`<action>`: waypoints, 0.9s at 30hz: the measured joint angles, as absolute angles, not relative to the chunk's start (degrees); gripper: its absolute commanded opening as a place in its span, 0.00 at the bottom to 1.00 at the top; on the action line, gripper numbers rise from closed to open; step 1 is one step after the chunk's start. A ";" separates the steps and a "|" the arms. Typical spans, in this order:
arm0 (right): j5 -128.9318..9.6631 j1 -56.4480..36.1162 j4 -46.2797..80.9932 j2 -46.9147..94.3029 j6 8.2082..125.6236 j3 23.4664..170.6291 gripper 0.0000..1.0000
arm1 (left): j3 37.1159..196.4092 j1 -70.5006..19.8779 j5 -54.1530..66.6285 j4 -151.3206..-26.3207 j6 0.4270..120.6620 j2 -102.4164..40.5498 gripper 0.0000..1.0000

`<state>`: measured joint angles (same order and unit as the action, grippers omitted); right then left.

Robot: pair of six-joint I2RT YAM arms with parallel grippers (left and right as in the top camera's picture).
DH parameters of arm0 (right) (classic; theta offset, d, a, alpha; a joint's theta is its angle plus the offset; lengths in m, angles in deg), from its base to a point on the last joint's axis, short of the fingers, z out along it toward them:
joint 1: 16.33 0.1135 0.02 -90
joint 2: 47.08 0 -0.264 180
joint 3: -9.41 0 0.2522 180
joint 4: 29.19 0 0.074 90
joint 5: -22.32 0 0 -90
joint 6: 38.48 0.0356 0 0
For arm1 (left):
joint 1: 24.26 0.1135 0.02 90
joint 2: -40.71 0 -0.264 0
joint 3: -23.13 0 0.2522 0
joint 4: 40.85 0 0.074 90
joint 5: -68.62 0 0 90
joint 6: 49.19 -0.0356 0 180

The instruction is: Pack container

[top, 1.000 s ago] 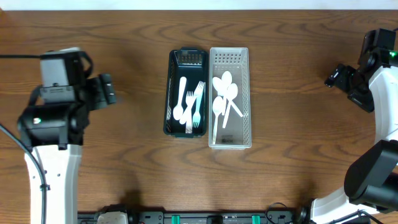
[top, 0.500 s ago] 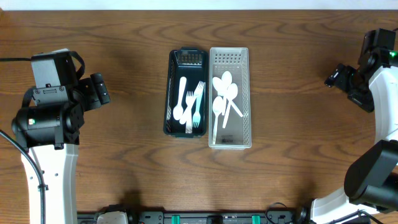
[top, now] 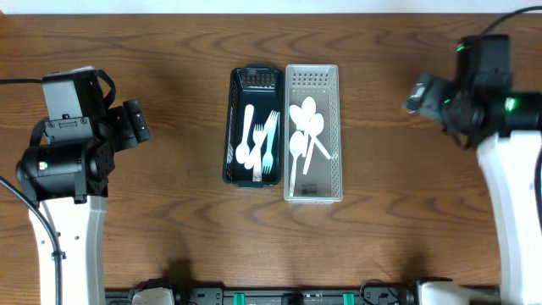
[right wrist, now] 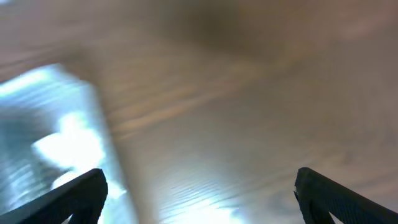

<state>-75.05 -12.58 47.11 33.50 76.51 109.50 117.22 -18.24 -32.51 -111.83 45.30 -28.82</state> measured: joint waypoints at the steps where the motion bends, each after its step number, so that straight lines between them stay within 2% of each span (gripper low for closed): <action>1: -75.01 -10.20 47.11 31.18 76.51 109.47 0.99 | 117.22 -18.24 -32.51 -111.83 45.30 -28.82 0.98; 5: -74.90 -5.61 47.16 24.10 76.51 109.45 0.99 | 117.22 -18.24 -32.51 -111.83 45.30 -28.82 0.98; 12: -76.56 -7.49 43.31 9.52 76.47 101.67 0.99 | 117.22 -18.24 -32.54 -111.83 45.30 -28.82 0.98; 18: -78.29 -9.19 27.51 -7.14 71.77 83.44 0.99 | 117.22 -18.24 -32.54 -111.85 45.30 -28.82 0.98; 27: -78.20 -9.19 20.47 -27.92 67.97 53.54 0.99 | 117.22 -18.24 -32.54 -111.83 45.30 -28.82 0.98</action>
<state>-78.20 -9.19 20.47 -27.92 67.97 53.54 117.22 -18.24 -32.54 -111.83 45.30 -28.82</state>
